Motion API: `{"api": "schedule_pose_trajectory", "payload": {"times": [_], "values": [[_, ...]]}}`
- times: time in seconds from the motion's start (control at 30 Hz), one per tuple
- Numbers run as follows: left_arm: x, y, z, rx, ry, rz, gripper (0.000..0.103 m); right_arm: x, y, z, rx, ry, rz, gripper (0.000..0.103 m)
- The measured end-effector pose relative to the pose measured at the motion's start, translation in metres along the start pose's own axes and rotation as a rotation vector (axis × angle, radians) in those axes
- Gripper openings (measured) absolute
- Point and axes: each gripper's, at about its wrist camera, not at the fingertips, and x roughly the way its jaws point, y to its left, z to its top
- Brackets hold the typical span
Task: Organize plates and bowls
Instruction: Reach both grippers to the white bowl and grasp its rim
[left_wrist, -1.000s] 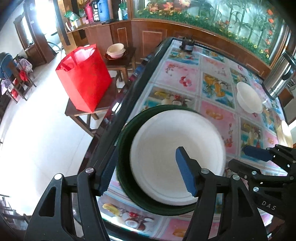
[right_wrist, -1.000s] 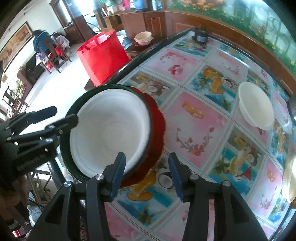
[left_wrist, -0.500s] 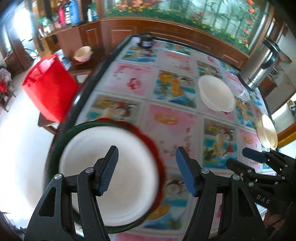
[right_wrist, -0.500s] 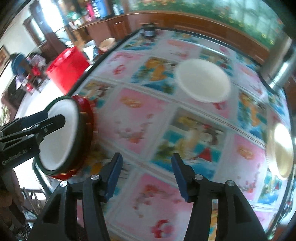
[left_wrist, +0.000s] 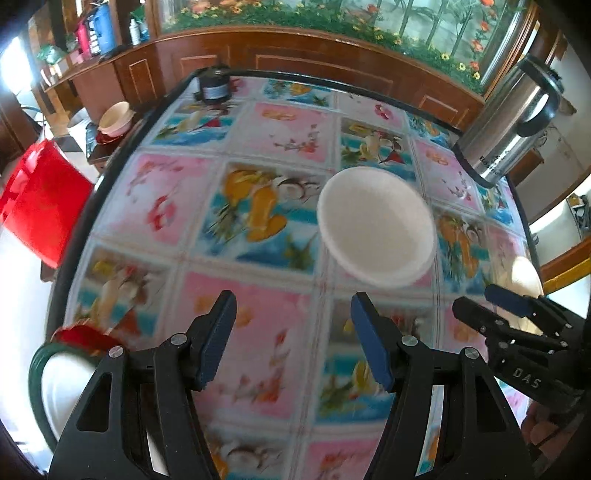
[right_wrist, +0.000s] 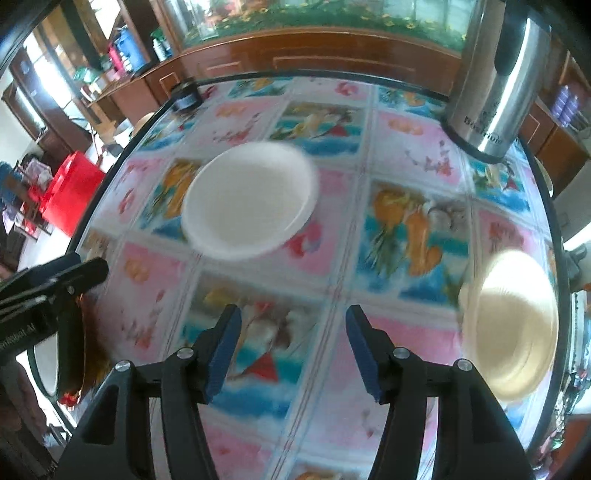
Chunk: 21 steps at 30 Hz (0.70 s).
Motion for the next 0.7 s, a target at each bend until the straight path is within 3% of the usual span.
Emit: {"api": "schedule_pose_trajectory", "payload": {"times": [0.3,0.57,0.63,0.67,0.7], "values": [[0.053,-0.007,0.042,-0.086,0.047,0.004,0.065,0.037,-0.016,0.051,-0.019,0.012,0.05,0.062],[0.089,-0.014,0.051,-0.109,0.116,0.008,0.065,0.061,-0.02,0.068,-0.04,0.04,0.084,0.061],[0.094,-0.015,0.049,-0.108,0.118,0.005,0.065,0.067,-0.021,0.069,-0.045,0.056,0.088,0.048],[0.095,-0.016,0.048,-0.103,0.115,0.013,0.059,0.07,-0.022,0.068,-0.048,0.068,0.094,0.033],[0.097,-0.017,0.047,-0.092,0.113,0.026,0.05,0.073,-0.023,0.067,-0.052,0.079,0.101,0.028]]}}
